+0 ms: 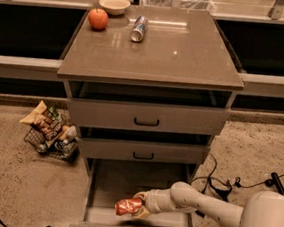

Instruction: Pick coke can from bottom drawer and place on counter

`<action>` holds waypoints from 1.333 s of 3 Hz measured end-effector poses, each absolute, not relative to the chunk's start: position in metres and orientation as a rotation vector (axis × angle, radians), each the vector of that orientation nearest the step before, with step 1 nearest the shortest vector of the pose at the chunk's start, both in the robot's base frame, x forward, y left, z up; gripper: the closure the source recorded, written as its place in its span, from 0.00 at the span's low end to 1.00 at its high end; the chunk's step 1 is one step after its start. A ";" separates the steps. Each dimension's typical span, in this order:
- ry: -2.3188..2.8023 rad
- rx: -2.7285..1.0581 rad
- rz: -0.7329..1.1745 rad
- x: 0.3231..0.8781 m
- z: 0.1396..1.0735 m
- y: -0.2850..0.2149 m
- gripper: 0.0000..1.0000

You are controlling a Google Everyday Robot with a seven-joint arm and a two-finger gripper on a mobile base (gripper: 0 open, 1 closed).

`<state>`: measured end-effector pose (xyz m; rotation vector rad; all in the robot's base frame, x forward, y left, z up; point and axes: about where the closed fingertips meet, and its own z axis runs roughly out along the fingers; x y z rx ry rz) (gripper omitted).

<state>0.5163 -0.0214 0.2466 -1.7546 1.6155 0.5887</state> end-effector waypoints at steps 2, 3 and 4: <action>1.589 -1.780 0.606 0.514 0.280 -0.022 1.00; 1.577 -1.815 0.560 0.505 0.340 -0.026 1.00; 1.555 -1.859 0.495 0.478 0.405 -0.020 1.00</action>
Offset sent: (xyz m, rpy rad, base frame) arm -0.0041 -0.0054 0.0946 0.0067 -0.0039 0.0831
